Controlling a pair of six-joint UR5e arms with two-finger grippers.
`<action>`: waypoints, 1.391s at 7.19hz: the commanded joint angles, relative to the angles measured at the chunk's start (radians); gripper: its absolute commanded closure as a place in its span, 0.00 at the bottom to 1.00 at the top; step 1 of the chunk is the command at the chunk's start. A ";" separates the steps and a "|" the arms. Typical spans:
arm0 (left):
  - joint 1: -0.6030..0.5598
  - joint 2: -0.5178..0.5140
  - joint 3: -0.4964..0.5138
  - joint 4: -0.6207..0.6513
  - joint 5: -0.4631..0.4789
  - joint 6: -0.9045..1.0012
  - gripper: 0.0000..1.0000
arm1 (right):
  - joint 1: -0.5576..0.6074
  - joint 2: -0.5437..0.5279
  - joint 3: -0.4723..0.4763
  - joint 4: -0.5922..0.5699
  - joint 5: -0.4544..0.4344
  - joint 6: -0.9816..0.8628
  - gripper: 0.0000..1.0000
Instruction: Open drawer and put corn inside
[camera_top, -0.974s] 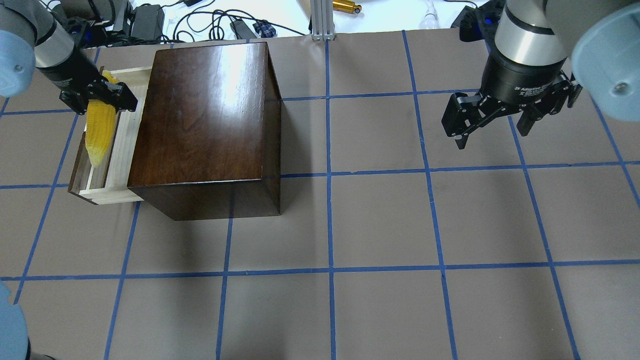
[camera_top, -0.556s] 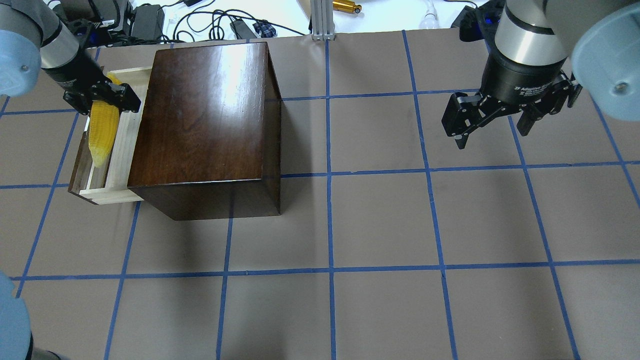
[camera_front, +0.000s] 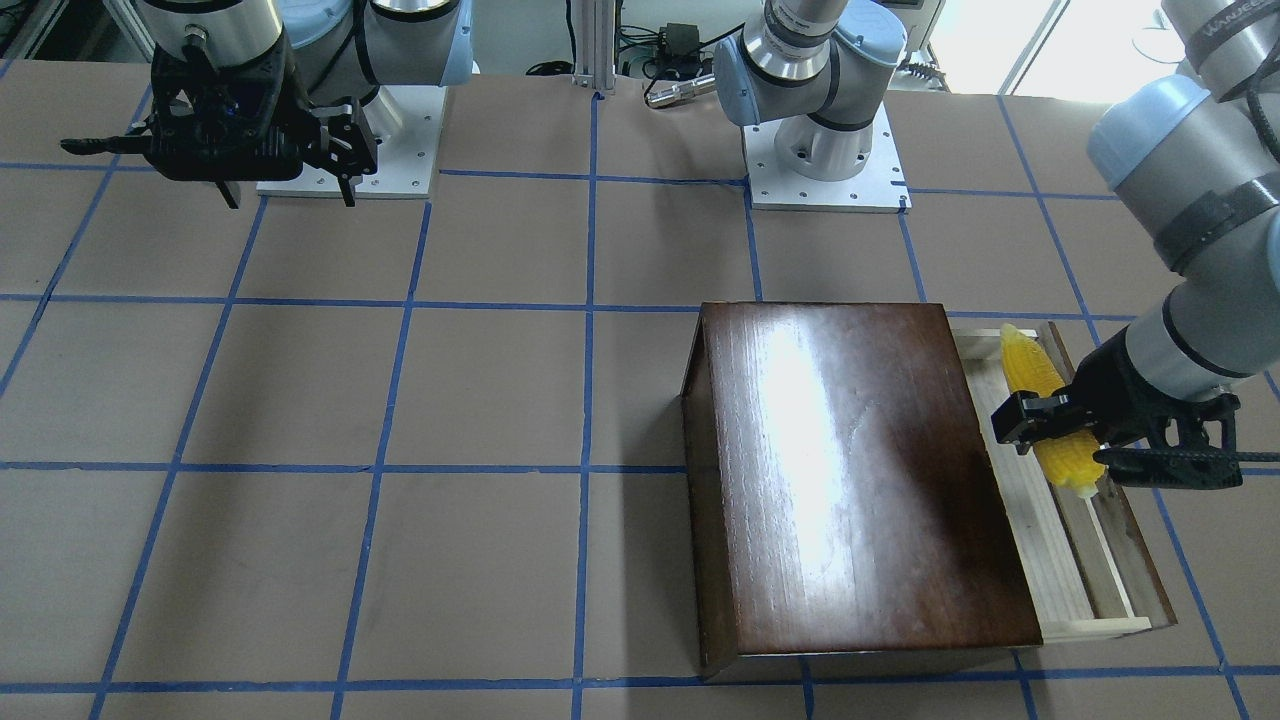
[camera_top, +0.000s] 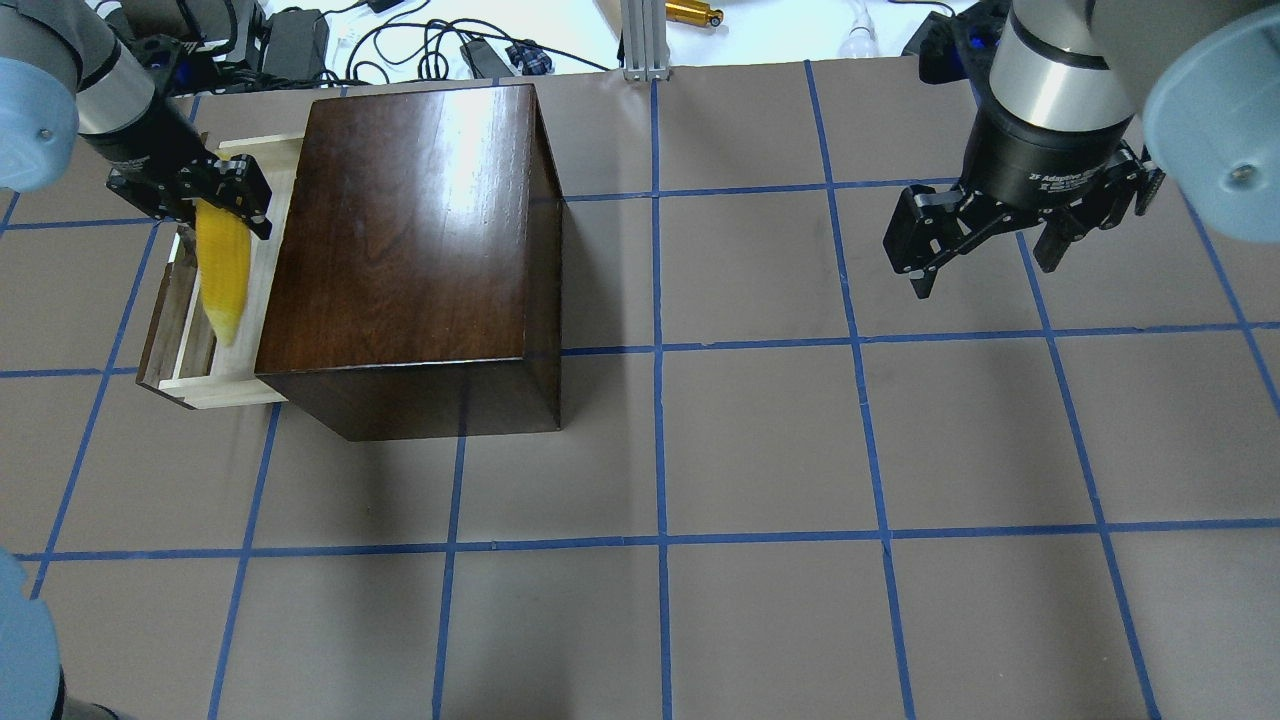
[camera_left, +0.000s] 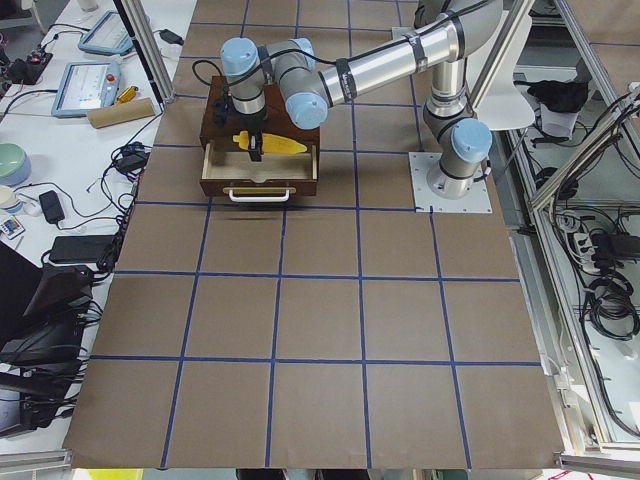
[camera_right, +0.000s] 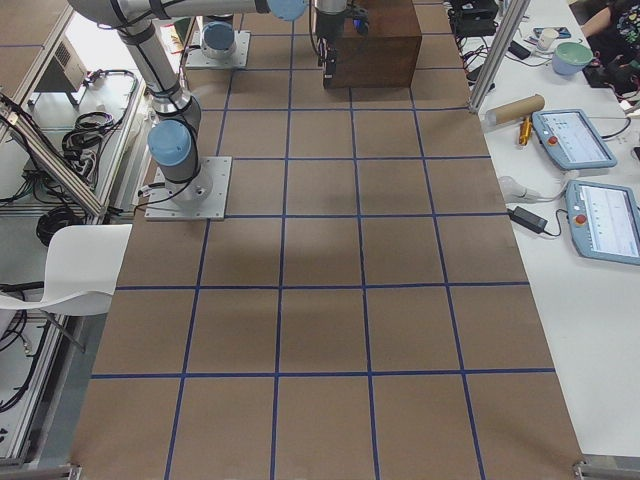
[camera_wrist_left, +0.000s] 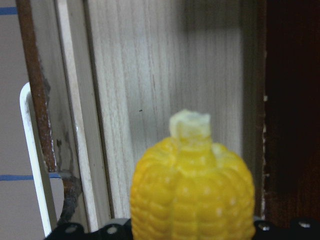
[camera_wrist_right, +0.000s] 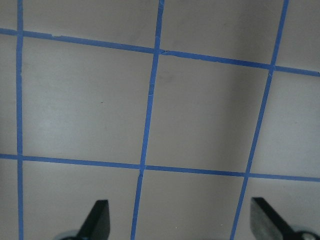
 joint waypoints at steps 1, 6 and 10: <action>0.000 -0.001 0.000 0.000 0.001 0.000 0.00 | 0.000 0.000 0.000 -0.001 0.000 0.000 0.00; -0.022 0.150 -0.001 -0.087 0.013 -0.043 0.00 | 0.000 0.000 0.000 0.000 0.000 0.000 0.00; -0.079 0.295 -0.003 -0.277 0.013 -0.081 0.00 | 0.000 0.000 0.000 0.001 0.000 0.000 0.00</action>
